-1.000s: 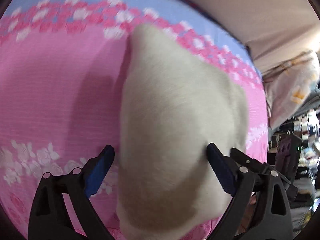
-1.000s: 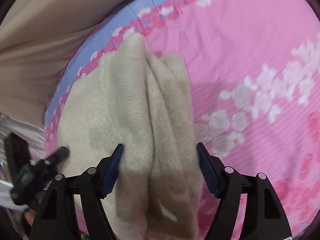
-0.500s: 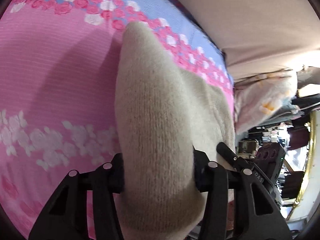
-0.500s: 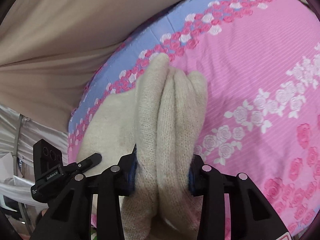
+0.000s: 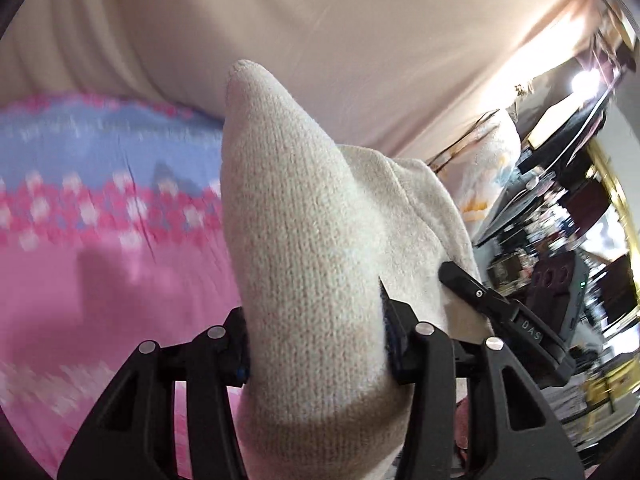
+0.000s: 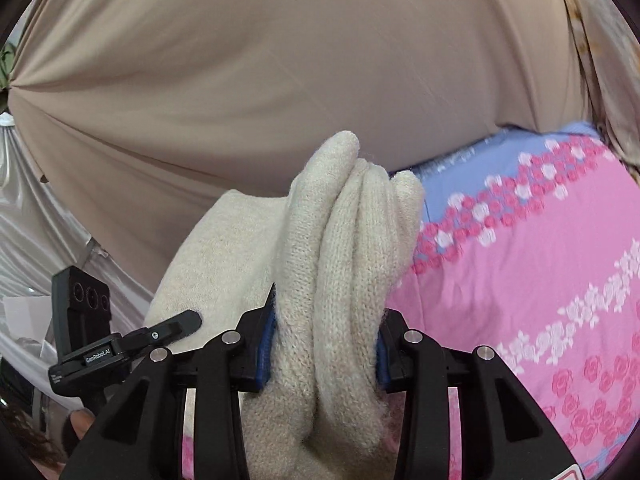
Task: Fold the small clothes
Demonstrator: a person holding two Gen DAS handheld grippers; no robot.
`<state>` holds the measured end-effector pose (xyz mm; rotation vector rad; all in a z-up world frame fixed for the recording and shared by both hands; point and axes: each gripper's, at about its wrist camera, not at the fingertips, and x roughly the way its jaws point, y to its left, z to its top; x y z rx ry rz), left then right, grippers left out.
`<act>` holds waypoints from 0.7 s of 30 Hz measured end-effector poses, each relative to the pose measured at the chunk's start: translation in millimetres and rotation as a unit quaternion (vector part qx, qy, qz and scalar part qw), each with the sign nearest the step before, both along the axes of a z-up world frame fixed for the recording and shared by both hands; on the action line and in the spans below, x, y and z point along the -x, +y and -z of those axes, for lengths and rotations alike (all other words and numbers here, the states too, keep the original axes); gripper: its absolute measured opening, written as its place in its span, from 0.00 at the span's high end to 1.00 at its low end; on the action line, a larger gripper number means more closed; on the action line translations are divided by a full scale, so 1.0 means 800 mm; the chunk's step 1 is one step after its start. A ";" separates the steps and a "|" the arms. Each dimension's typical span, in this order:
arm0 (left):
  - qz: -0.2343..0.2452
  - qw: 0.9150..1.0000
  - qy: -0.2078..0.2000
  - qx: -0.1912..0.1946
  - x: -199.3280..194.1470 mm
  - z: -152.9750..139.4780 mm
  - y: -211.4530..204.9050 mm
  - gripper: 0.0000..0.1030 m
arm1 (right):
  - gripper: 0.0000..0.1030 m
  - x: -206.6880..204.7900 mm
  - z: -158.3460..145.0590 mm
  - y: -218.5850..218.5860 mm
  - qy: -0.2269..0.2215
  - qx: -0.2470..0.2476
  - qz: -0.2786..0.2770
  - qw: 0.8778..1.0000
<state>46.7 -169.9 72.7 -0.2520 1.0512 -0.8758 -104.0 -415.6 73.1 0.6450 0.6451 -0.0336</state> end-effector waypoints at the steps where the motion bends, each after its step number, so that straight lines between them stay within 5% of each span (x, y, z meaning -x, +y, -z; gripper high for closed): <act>1: -0.002 1.000 -0.010 -0.007 -0.003 -0.007 0.000 0.55 | 0.64 -0.002 -0.002 0.003 -0.003 0.000 0.000 1.000; 21: -0.034 0.993 -0.082 -0.072 -0.006 -0.050 0.039 0.55 | 0.64 -0.029 -0.018 0.053 -0.024 0.009 -0.026 0.999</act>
